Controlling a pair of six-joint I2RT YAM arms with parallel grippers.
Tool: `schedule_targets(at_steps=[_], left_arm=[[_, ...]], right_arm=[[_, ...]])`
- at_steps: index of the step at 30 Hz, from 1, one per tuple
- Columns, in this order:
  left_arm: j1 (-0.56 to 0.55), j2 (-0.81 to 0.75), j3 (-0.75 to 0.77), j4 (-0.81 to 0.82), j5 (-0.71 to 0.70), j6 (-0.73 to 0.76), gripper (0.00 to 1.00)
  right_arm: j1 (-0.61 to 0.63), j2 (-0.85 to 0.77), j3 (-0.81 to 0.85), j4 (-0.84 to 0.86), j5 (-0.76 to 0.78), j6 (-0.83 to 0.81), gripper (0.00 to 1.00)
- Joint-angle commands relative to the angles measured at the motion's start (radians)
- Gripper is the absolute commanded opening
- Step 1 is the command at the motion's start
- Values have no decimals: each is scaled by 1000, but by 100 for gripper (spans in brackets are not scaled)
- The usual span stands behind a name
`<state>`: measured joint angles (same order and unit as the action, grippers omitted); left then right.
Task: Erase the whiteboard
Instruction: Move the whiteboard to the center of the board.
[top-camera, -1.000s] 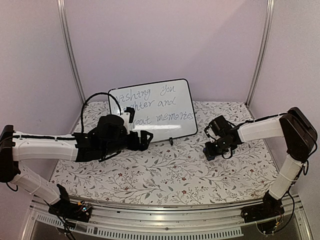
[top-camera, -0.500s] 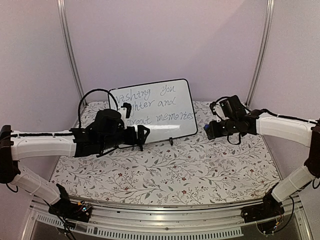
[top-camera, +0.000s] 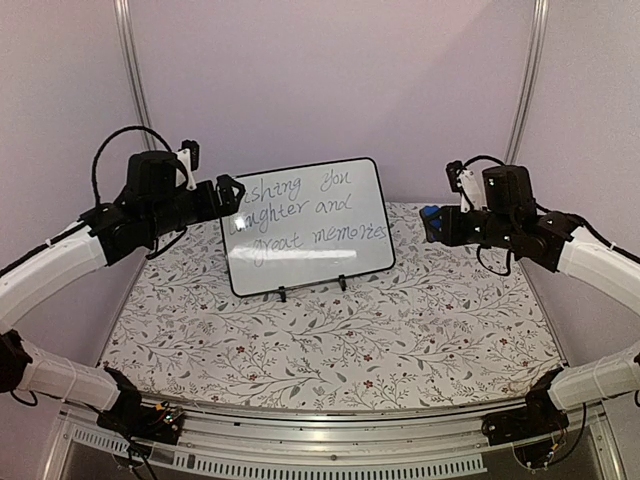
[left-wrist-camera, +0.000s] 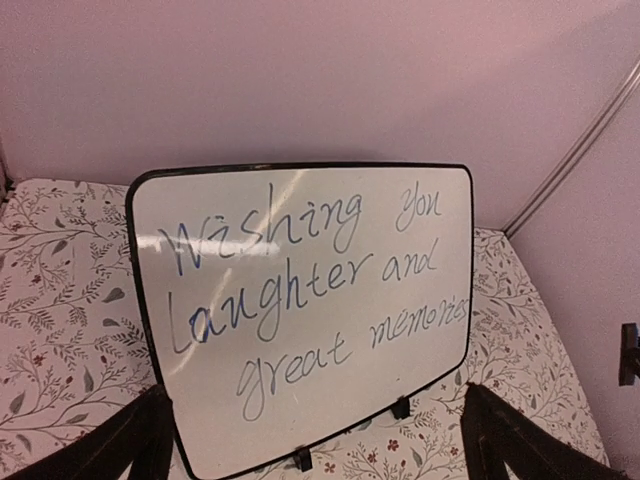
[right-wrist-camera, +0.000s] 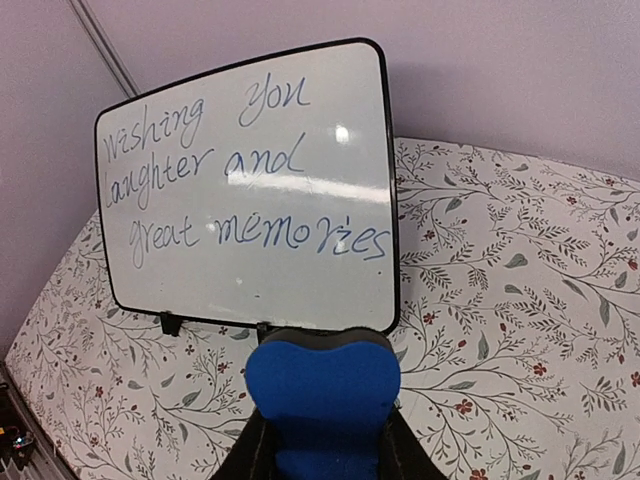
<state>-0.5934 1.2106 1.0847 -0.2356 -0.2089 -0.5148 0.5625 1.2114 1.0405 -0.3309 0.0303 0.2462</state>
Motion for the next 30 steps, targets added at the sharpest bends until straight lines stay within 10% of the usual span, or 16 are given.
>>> schedule_targets(at_steps=[1,12,30], left_arm=[[56,-10,6,-75,41,34,100],[84,37,-153,16,53,-137,100],[-228,567,-35,-25,-232,-340,99]], right_arm=[[-1,-62,-32,91,-90,0,18],[-2,-108,-42,154,-165,-36,16],[-1,-109,-28,122,-150,-39,16]])
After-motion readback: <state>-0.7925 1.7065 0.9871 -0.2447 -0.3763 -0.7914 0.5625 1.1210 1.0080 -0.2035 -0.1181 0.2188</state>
